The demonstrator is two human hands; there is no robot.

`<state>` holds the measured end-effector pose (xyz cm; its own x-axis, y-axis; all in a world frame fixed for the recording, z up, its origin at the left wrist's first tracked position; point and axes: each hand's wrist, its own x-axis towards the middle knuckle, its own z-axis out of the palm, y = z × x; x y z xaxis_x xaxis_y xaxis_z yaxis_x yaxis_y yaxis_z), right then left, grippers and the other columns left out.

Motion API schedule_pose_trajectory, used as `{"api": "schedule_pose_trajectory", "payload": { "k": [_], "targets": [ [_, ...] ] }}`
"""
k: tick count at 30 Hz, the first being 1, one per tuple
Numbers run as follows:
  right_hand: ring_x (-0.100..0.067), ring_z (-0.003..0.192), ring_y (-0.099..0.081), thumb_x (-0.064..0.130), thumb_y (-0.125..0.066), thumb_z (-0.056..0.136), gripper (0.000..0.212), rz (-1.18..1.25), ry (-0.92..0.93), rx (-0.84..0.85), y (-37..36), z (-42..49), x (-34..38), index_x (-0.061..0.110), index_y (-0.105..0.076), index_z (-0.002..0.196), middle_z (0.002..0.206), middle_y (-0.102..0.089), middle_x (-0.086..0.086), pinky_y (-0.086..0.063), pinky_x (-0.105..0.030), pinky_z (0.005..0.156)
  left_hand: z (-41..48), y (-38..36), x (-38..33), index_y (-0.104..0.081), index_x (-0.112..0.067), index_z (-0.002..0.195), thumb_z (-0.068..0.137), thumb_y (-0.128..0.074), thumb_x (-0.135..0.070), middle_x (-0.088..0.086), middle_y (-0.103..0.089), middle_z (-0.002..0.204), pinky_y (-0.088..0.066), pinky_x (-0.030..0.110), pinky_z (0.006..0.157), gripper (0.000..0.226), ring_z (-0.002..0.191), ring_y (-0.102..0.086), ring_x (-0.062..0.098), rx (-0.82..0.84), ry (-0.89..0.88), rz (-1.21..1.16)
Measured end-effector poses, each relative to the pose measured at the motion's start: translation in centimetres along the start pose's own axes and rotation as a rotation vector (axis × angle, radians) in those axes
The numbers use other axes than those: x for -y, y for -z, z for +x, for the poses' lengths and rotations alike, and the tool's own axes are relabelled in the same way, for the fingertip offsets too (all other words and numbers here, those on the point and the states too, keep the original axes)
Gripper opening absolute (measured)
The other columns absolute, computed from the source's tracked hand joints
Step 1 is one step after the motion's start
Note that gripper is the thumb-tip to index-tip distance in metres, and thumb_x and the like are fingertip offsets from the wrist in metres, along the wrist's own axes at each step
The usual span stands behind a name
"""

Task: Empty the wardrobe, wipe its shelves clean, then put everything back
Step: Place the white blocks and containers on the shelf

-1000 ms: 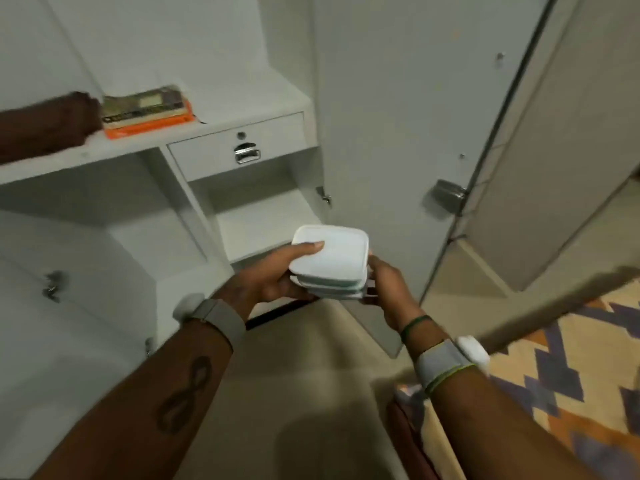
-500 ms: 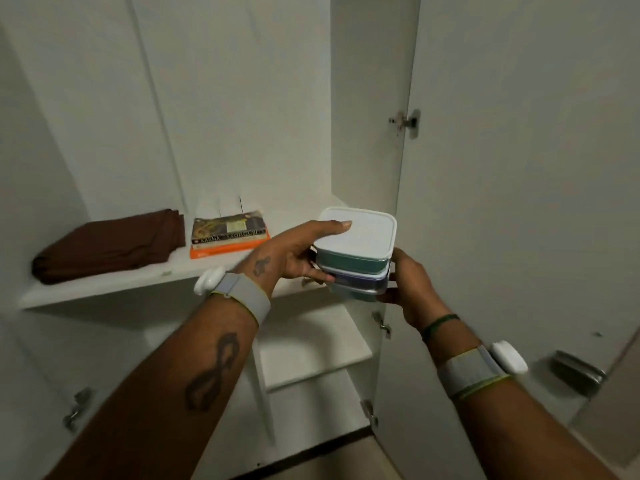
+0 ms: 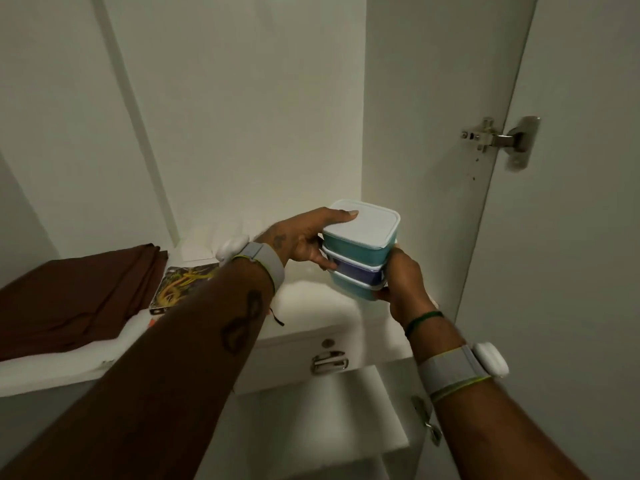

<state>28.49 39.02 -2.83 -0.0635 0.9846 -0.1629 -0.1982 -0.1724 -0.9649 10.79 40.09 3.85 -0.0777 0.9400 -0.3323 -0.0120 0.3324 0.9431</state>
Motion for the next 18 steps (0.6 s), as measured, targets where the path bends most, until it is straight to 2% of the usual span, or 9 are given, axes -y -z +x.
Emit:
{"api": "schedule_pose_trajectory", "payload": {
  "k": [3,7,11,13,14,16,18],
  "targets": [
    [-0.022,0.086,-0.062,0.033,-0.043,0.099,0.028,-0.018,-0.02,-0.043,-0.9,3.8,-0.6,0.022,-0.069,0.098,0.097,-0.07,-0.002,-0.054,-0.042,0.078,4.7,0.8,-0.6,-0.06,-0.022,0.128,0.069,-0.092,-0.039,0.013,-0.052,0.137,-0.054,0.069,0.08,0.069,0.123,-0.053,0.041,0.029,0.046,0.009],
    [-0.022,0.095,-0.062,0.035,-0.043,0.102,0.024,-0.053,-0.054,-0.084,-1.4,7.3,-1.8,0.026,-0.061,0.09,0.098,-0.067,0.001,-0.055,-0.051,0.095,9.9,1.4,-1.5,-0.059,-0.022,0.129,0.073,-0.089,-0.042,0.011,-0.054,0.134,-0.055,0.069,0.08,0.066,0.122,-0.053,0.039,0.072,0.045,0.067],
    [-0.027,0.102,-0.06,0.042,-0.045,0.103,0.024,-0.132,-0.064,-0.14,-2.1,9.2,-2.3,0.027,-0.056,0.088,0.096,-0.061,0.007,-0.054,-0.052,0.096,13.0,2.3,-2.2,-0.055,-0.03,0.129,0.076,-0.08,-0.059,0.006,-0.056,0.125,-0.059,0.06,0.081,0.065,0.119,-0.055,0.04,0.14,0.018,0.245],
    [-0.03,0.11,-0.058,0.046,-0.055,0.095,0.027,-0.202,-0.033,-0.199,-1.9,9.6,-2.3,0.021,-0.061,0.104,0.11,-0.064,-0.002,-0.051,-0.054,0.101,13.7,2.8,-3.0,-0.053,-0.03,0.13,0.076,-0.073,-0.07,0.005,-0.06,0.114,-0.061,0.052,0.081,0.07,0.107,-0.061,0.037,0.15,-0.011,0.418],
    [-0.031,0.119,-0.055,0.046,-0.06,0.087,0.045,-0.24,0.028,-0.261,-1.8,9.6,-2.1,0.017,-0.06,0.122,0.127,-0.061,-0.007,-0.047,-0.053,0.105,14.1,3.1,-3.5,-0.052,-0.029,0.132,0.074,-0.071,-0.073,0.006,-0.06,0.112,-0.06,0.051,0.084,0.075,0.106,-0.062,0.037,0.156,-0.016,0.476],
    [-0.029,0.138,-0.042,0.043,-0.063,0.08,0.077,-0.341,0.238,-0.348,-2.0,8.9,-1.2,0.02,-0.041,0.15,0.154,-0.042,-0.008,-0.037,-0.048,0.115,15.2,3.7,-4.5,-0.056,-0.028,0.124,0.073,-0.071,-0.074,0.008,-0.061,0.112,-0.058,0.053,0.088,0.07,0.107,-0.062,0.039,0.182,-0.038,0.567],
    [-0.025,0.15,-0.024,0.037,-0.071,0.086,0.087,-0.566,0.456,-0.321,-2.6,8.6,0.1,0.024,-0.025,0.158,0.164,-0.024,-0.005,-0.025,-0.043,0.121,16.5,4.1,-4.9,-0.062,-0.029,0.112,0.072,-0.07,-0.076,0.01,-0.063,0.116,-0.059,0.054,0.087,0.062,0.106,-0.064,0.039,0.218,-0.05,0.599]
  ]
}}
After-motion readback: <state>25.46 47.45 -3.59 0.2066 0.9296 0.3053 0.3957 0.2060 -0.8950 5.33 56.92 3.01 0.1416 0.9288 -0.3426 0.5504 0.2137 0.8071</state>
